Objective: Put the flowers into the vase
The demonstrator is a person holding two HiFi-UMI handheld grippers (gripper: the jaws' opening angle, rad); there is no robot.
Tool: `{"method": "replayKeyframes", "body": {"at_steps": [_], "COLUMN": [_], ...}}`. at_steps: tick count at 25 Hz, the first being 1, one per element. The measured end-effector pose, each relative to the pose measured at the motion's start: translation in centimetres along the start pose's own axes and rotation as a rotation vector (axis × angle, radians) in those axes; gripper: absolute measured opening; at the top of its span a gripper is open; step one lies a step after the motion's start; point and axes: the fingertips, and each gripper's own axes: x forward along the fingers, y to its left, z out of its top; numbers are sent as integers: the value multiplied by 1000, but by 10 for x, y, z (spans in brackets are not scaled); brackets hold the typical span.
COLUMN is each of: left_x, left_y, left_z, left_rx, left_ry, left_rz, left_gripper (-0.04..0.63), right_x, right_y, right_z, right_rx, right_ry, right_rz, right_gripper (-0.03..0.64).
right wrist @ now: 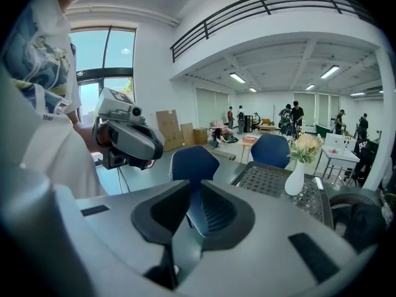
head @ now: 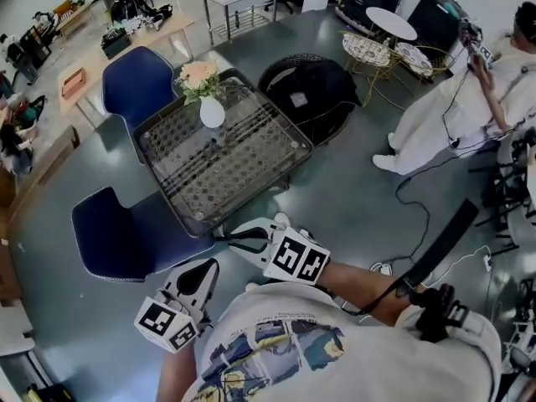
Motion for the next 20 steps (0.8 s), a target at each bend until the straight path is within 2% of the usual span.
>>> {"method": "replayKeyframes", "body": {"at_steps": [8,12,20], "left_x": [-32,-36,-33], "left_y": [-24,-30,-38], "left_z": [-19,-25,-31], "left_rx": [38,23,31], "left_ry": [29,15,39], "left_rz": [15,15,-9], "left_gripper": [9,9,9], "right_x": [-3,-5,-8], "right_y": [56,66,70], "right_z": [12,11,13], "right_rx": [-57,-83,-85], "right_ry": [-7,-3,-12], "right_rz": [25,28,16], "right_gripper": [48,41,31]}}
